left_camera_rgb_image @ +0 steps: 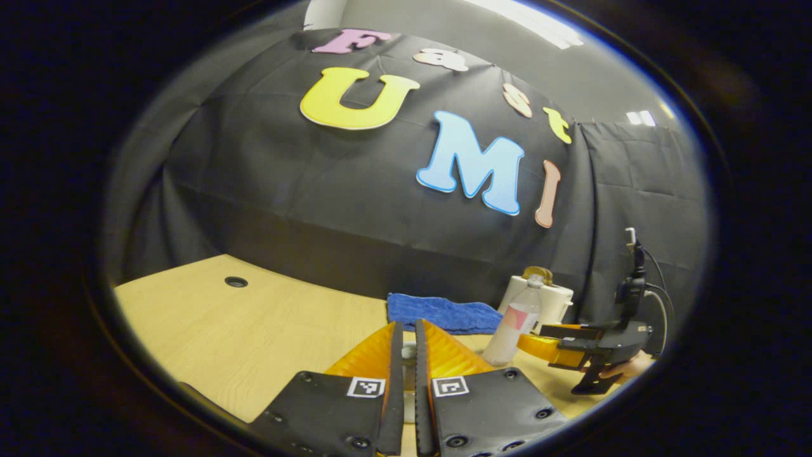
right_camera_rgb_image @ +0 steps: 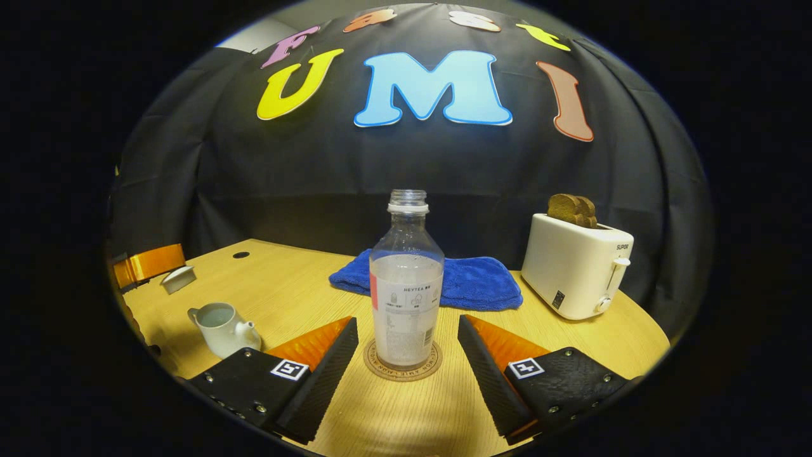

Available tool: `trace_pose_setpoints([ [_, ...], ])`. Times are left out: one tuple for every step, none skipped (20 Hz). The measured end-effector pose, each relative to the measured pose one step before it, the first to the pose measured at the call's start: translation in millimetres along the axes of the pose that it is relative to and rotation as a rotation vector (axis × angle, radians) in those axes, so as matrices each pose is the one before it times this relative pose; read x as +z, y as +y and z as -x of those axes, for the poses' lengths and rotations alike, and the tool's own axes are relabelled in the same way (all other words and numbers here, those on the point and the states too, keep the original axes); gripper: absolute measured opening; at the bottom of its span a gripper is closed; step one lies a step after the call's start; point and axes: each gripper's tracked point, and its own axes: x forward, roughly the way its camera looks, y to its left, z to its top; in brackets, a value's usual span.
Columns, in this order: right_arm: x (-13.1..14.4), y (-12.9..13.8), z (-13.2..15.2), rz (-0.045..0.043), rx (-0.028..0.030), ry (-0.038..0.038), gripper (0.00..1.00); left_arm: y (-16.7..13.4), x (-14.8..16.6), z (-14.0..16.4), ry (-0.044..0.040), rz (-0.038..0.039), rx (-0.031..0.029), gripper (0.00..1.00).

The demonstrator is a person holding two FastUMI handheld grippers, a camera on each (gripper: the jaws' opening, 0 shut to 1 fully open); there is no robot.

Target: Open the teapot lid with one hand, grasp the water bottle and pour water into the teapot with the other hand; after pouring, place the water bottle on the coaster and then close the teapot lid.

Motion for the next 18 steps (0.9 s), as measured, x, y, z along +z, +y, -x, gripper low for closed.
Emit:
trace_pose_setpoints([
  [2.69, 3.12, 7.55, 0.01352, -0.00340, -0.01211, 0.99, -1.78, -4.52, -2.16, 0.01135, -0.00486, 0.00000, 0.13],
  [1.81, 3.34, 7.62, 0.01612, -0.00649, -0.01238, 0.99, -1.24, -3.36, -2.93, 0.00851, -0.00637, 0.00285, 0.13],
  [3.08, 2.36, 7.30, 0.01440, -0.01096, -0.00911, 0.98, -1.88, -2.45, -1.78, 0.00678, -0.00791, 0.00196, 0.13],
  [2.64, 4.04, 7.26, 0.00708, -0.00668, -0.01185, 0.98, -3.27, -1.02, -2.73, 0.00625, -0.00808, -0.00131, 0.16],
  [4.02, 5.13, 6.77, 0.00088, 0.00115, -0.01764, 0.98, -3.36, -0.87, -3.24, 0.00306, -0.00922, -0.00064, 0.16],
  [4.25, 5.83, 5.22, -0.00067, 0.00540, -0.02238, 0.98, -3.23, -1.56, -2.98, 0.00637, -0.01143, 0.00186, 0.16],
  [3.41, 4.68, 4.78, -0.00026, 0.00441, -0.01698, 0.99, -1.89, -3.96, -3.38, 0.00814, -0.01441, 0.00427, 0.16],
  [-0.11, 3.36, 3.39, 0.00186, 0.00276, -0.00709, 0.98, -2.38, -3.89, -3.09, 0.01032, -0.01850, 0.00668, 0.16],
  [-1.05, 2.11, 4.05, -0.00740, -0.00136, -0.00084, 0.98, -2.24, -5.94, -3.09, 0.01449, -0.01773, 0.00472, 0.16],
  [-1.50, 3.19, 2.98, -0.01599, 0.00484, -0.00242, 0.99, -2.56, -6.80, -3.48, 0.01736, -0.01462, 0.00328, 0.13],
  [-1.14, 3.22, 1.94, -0.01765, 0.00916, -0.00216, 0.98, -1.21, -5.32, -1.45, 0.01064, -0.01152, 0.00399, 0.13],
  [-1.89, 0.24, 1.73, -0.01231, 0.00228, 0.00235, 0.99, -1.72, -1.50, -2.25, 0.00421, -0.00863, -0.00251, 0.16],
  [-1.31, -2.49, 1.47, -0.00588, -0.00636, 0.00056, 0.99, 0.02, -2.87, -1.68, 0.00545, -0.00600, 0.00448, 0.16],
  [-1.35, -2.76, 0.72, -0.00171, -0.00713, -0.00241, 0.98, 0.34, -3.02, -2.03, 0.00533, -0.00616, 0.00748, 0.16],
  [-0.59, -2.24, 0.71, 0.00001, -0.00403, -0.00064, 0.98, 2.34, -2.18, 0.55, 0.00304, -0.00536, 0.00922, 0.13],
  [-2.19, -1.75, 0.25, -0.00032, -0.00430, 0.00121, 0.98, 0.34, 0.17, -0.58, 0.00654, -0.00445, 0.00540, 0.13],
  [-0.96, -1.93, -0.56, -0.00187, -0.00243, 0.00352, 0.98, 0.22, 0.08, -0.09, -0.00942, -0.00312, 0.00481, 0.17],
  [-1.44, -1.08, 0.42, -0.00590, -0.00005, 0.00333, 0.98, -0.59, 0.61, 0.04, -0.00150, -0.00810, 0.00517, 0.16],
])
